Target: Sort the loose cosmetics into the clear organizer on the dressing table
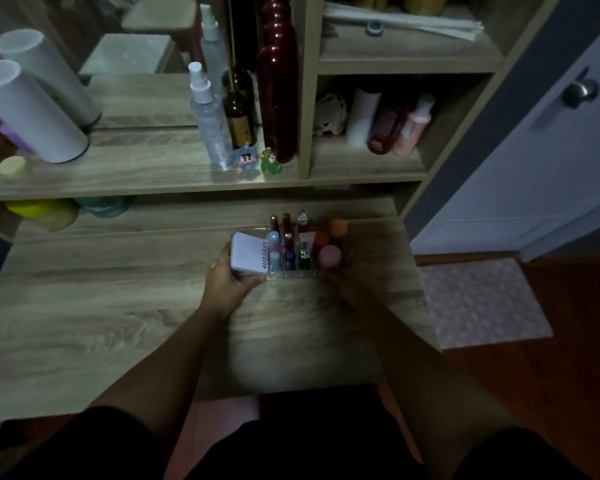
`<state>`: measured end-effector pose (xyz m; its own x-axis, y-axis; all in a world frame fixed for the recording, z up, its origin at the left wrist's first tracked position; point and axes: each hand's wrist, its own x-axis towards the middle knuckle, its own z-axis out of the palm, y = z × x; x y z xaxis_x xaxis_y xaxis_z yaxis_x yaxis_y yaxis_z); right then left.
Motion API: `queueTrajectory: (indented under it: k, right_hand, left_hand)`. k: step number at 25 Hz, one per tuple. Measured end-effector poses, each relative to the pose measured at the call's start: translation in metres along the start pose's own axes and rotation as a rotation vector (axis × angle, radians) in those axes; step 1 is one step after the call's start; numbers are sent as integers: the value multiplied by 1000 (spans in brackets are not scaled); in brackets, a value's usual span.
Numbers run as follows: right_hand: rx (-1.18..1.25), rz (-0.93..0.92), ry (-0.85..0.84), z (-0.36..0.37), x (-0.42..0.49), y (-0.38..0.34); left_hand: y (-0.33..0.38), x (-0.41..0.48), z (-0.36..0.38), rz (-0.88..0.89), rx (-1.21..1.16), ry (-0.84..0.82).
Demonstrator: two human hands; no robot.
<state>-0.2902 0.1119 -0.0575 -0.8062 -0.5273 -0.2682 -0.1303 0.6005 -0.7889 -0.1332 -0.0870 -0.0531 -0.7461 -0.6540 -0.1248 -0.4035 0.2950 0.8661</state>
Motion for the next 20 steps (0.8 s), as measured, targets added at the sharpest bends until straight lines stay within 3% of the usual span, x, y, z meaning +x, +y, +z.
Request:
queueTrajectory:
  k: [17, 20]
  right_hand:
    - [40, -6, -40, -7, 0, -17]
    - [72, -126, -29, -20, -14, -33]
  left_hand:
    - [14, -3, -6, -24, 40, -11]
    - [34, -10, -11, -2, 135, 17]
